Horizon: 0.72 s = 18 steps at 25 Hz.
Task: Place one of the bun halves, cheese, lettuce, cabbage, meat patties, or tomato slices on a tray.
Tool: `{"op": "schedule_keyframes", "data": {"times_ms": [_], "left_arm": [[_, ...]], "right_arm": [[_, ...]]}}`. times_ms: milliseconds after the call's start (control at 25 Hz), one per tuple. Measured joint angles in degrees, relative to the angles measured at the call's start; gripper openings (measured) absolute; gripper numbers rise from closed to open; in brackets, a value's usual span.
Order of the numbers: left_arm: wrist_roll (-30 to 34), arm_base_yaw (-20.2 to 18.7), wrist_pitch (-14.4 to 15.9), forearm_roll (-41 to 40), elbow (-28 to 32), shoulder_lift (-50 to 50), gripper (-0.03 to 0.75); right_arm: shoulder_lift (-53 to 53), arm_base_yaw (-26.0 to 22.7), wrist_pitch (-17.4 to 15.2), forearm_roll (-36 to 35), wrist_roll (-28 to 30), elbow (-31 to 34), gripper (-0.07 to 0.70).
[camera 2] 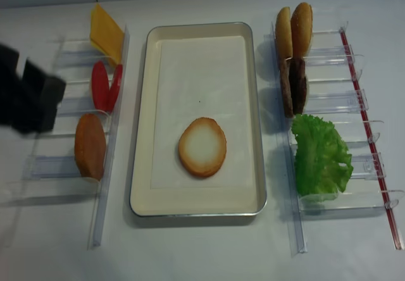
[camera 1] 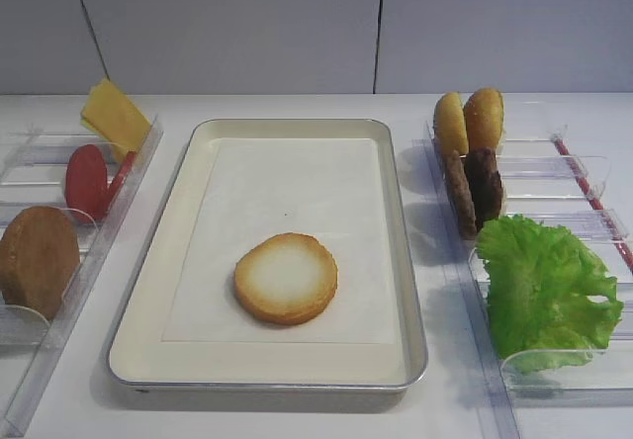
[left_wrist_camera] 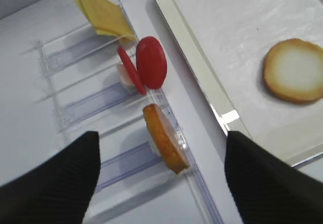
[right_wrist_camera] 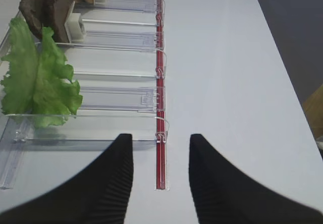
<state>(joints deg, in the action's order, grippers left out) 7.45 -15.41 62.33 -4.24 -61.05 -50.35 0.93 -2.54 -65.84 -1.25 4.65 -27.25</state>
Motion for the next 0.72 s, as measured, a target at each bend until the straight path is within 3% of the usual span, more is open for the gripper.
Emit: {"op": "schedule_keyframes", "data": {"times_ms": [280, 560, 720], "left_arm": [[-4.6, 0.0, 1.4, -2.3, 11.9, 16.3, 0.512], [-5.0, 0.0, 6.9, -2.4, 18.8, 30.1, 0.512], [-5.0, 0.0, 8.0, -1.3, 22.5, 37.5, 0.512]], "right_arm": [[0.0, 0.0, 0.0, 0.0, 0.0, 0.0, 0.274], [0.0, 0.0, 0.0, 0.0, 0.0, 0.0, 0.274], [0.0, 0.6, 0.0, 0.0, 0.0, 0.0, 0.274]]}}
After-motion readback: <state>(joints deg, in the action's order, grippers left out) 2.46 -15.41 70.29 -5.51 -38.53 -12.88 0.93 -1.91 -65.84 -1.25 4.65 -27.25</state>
